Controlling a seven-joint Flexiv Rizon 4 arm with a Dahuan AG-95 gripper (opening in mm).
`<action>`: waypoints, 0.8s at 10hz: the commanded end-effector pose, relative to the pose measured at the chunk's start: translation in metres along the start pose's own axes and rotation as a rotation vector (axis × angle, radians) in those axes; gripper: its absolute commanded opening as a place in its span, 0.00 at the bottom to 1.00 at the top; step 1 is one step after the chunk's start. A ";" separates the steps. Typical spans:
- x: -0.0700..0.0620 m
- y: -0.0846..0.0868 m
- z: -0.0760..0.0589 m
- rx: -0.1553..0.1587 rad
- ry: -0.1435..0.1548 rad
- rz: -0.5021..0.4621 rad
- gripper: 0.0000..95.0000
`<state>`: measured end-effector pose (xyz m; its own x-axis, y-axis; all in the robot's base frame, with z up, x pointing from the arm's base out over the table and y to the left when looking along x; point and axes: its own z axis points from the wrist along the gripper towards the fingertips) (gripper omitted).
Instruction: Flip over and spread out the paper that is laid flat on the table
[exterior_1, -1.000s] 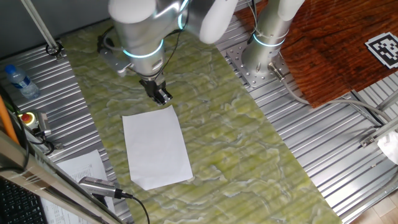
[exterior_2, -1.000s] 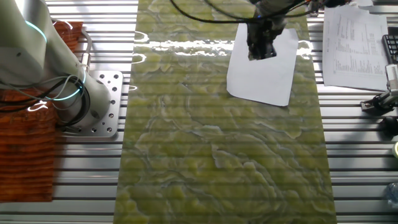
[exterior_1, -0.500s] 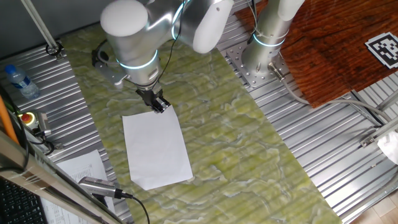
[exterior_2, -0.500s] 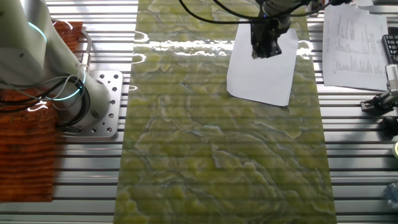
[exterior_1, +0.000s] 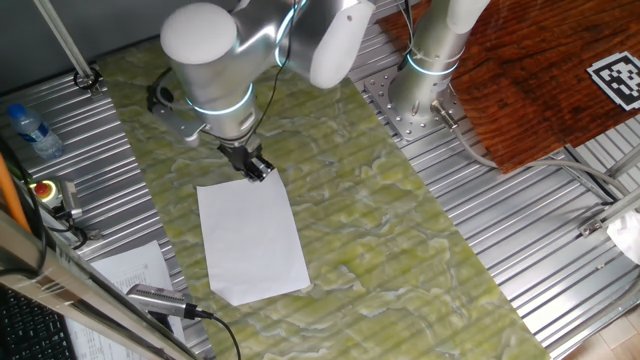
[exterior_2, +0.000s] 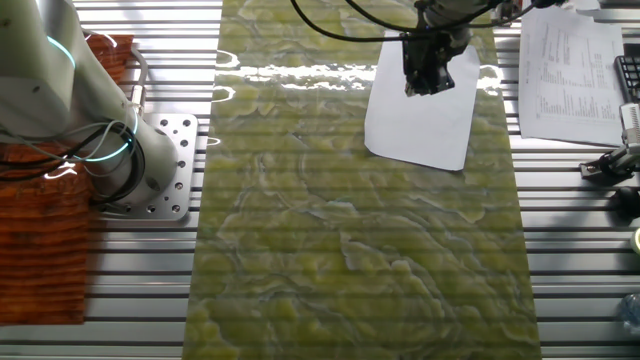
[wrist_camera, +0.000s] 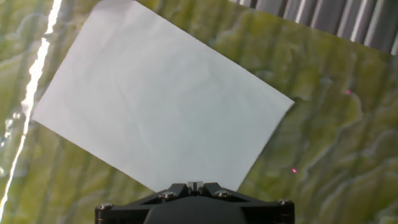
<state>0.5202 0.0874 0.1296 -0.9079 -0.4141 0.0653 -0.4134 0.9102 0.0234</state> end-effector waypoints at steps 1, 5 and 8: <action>0.000 0.000 0.000 -0.009 0.007 -0.175 0.00; 0.003 0.005 0.001 -0.011 0.004 -0.161 0.00; 0.012 0.030 0.012 -0.015 0.000 -0.129 0.00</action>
<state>0.4917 0.1107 0.1193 -0.8378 -0.5431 0.0562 -0.5411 0.8396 0.0471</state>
